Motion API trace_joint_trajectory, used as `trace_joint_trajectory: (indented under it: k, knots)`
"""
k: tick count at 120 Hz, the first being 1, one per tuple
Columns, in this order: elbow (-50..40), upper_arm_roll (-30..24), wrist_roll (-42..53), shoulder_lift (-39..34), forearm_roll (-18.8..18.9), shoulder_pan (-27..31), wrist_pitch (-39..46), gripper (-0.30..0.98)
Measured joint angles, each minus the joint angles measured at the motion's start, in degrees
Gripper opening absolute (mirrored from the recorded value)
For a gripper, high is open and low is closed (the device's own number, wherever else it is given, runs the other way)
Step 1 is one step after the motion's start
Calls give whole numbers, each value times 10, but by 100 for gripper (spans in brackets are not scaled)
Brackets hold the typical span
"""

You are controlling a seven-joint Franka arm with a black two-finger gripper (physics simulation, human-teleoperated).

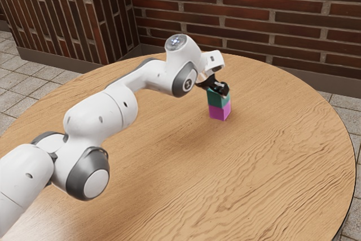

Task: Pick up the blue block with one arm, and put the blue block on the table with one arm

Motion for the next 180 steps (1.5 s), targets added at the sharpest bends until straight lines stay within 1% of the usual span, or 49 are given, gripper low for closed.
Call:
trace_joint_trajectory:
  k: [22, 37, 51, 75, 100, 109, 125, 141, 155, 164, 180]
  knots:
    - [-2, 2, -7, -5, 8, 0, -5, 27]
    - [-4, 2, -15, -19, 16, -2, -13, 22]
    - [-4, 2, -21, -38, 26, -28, -25, 21]
    - [-5, 3, -31, -36, 37, -73, -34, 15]
    - [-7, 2, -46, -27, 45, -86, -35, 6]
    - [-7, 3, -50, -27, 46, -87, -36, 13]
    - [-7, 4, -48, -27, 37, -88, -37, 36]
    - [-7, 4, -40, -27, 27, -88, -39, 50]
    - [-8, 3, -33, -30, 23, -88, -41, 58]
    - [-12, 3, -30, -58, 23, -86, -58, 61]
    - [-22, -1, -23, -89, 39, -84, -96, 65]
